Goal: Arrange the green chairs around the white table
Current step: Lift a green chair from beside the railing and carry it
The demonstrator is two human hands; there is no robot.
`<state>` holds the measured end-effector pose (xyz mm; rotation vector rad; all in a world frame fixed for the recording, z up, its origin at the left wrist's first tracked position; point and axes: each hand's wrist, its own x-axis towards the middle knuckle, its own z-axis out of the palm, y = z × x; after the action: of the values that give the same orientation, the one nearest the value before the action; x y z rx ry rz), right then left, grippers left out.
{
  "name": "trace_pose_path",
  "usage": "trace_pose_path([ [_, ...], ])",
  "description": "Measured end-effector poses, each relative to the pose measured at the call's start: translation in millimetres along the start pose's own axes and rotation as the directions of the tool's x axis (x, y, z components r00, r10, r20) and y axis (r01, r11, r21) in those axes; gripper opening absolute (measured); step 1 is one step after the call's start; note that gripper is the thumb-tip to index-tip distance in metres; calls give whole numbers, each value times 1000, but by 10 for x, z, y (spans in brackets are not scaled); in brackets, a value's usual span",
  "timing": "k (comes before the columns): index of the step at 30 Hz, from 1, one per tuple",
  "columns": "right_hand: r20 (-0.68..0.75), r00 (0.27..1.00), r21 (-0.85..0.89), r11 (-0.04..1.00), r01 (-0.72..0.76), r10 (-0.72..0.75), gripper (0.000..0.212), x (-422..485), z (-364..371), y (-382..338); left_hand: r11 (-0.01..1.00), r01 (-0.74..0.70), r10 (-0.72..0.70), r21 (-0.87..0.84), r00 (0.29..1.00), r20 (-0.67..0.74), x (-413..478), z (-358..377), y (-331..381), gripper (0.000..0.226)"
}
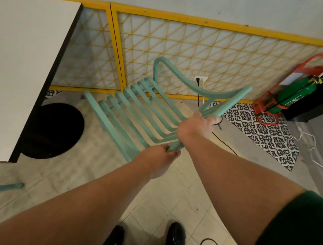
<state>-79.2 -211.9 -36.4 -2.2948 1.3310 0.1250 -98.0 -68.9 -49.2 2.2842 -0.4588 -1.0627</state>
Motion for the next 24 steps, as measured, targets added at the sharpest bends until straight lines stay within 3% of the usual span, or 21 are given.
trace_pose_path([
  [18, 3, 990, -174, 975, 139, -140, 53, 534, -250, 460, 969, -1, -20, -248, 996, -83, 97, 710, 563, 46],
  [24, -15, 988, -168, 975, 148, -153, 51, 753, -323, 508, 969, 16, -46, -246, 992, -117, 251, 813, 765, 46],
])
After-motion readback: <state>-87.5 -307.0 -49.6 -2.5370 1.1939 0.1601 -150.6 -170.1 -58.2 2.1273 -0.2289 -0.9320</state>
